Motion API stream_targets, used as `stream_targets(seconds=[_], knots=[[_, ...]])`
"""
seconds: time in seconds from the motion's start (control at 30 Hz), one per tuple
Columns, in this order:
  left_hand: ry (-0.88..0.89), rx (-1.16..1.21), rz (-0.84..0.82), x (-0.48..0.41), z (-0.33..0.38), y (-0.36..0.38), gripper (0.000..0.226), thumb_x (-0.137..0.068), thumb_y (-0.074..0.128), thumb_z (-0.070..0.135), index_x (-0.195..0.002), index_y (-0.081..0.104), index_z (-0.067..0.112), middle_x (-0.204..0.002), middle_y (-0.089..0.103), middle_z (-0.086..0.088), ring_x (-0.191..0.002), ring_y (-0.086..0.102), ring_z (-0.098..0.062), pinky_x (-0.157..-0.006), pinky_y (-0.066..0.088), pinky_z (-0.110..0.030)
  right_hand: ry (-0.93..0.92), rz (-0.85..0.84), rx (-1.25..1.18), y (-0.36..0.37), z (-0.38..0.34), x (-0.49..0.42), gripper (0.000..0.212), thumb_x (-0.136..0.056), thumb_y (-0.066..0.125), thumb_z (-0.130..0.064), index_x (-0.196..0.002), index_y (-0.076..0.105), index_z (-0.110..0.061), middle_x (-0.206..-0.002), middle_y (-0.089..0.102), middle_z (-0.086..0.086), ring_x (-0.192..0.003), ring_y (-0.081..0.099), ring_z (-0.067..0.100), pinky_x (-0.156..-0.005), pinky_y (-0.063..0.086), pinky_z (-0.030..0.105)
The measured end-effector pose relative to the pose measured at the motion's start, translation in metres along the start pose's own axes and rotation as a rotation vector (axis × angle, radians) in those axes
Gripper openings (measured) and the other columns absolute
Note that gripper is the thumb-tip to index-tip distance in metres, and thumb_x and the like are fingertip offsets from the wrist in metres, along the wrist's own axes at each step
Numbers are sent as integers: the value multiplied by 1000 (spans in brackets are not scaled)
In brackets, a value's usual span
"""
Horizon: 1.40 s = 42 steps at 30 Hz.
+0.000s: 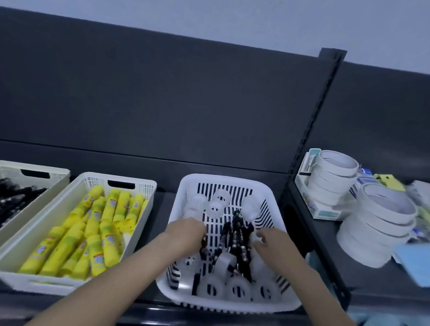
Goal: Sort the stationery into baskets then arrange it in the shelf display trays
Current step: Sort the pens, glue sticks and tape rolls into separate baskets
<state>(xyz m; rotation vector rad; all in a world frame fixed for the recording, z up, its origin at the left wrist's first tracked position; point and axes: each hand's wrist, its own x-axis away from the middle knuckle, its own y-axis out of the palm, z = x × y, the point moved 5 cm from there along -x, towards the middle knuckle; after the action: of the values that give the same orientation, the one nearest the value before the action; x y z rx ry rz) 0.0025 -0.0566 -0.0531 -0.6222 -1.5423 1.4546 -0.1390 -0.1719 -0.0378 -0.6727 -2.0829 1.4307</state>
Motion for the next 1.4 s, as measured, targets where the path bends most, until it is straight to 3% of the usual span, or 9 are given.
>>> stream_targets(seconds=[0.1,0.23,0.4,0.63,0.77,0.9,1.13,1.23,1.4], knots=[[-25,-48,-65,-9,4,8,21,-92,46,13,-107,61,9,-104,59,-9,-100,60,-27,-69,44,-32,0,-33,169,7,0,-6,36,-92,41,-7,-58,29,-15,-65,37,-1,-73,42,19,-57,33,26],[13,121,-57,-27,10,14,14,-89,55,17,-95,61,7,-93,58,-9,-95,62,-27,-72,46,-32,-18,-101,185,21,0,-29,28,-84,43,1,-62,35,-14,-72,41,3,-68,46,20,-51,33,26],[-1,502,24,-39,16,6,25,-90,51,13,-112,60,7,-111,64,-10,-95,61,-24,-77,49,-30,-49,-32,109,13,0,-40,31,-85,49,-3,-116,47,-8,-115,53,13,-102,53,26,-74,39,28],[-120,129,-73,-39,17,17,30,-90,45,42,-93,56,15,-98,61,-2,-96,60,-22,-73,43,-30,-73,9,248,19,-10,-27,27,-92,49,-42,-89,49,-15,-83,61,5,-73,58,20,-48,34,25],[-99,313,-214,-49,15,30,30,-87,52,34,-64,43,17,-64,47,2,-63,52,-15,-55,37,-23,-20,-39,306,22,-14,-30,34,-91,51,-44,-76,44,-14,-76,56,0,-73,61,18,-48,32,23],[-115,468,-205,-54,15,31,31,-80,59,17,-57,38,17,-58,43,2,-50,41,-11,-49,34,-21,2,-17,187,40,-5,-26,32,-91,54,-23,-118,44,-11,-95,63,5,-79,62,19,-46,32,24],[-163,629,-31,-62,12,18,37,-79,61,7,-52,36,13,-55,41,0,-50,40,-10,-45,31,-20,-1,-95,-179,20,-3,-28,36,-89,59,-26,-119,41,-17,-114,50,1,-93,53,13,-73,43,24],[-181,717,154,-64,10,6,34,-81,55,5,-54,38,13,-56,44,1,-56,47,-14,-46,35,-21,71,-61,-193,30,-1,-25,53,-87,60,-33,-132,35,-20,-102,62,1,-86,59,14,-60,42,25],[-24,593,0,-66,28,19,32,-78,64,16,-59,38,20,-64,48,4,-70,52,-15,-60,42,-25,78,-77,-192,46,-9,-31,73,-85,63,-22,-140,15,-10,-99,57,3,-77,56,16,-52,41,22]])
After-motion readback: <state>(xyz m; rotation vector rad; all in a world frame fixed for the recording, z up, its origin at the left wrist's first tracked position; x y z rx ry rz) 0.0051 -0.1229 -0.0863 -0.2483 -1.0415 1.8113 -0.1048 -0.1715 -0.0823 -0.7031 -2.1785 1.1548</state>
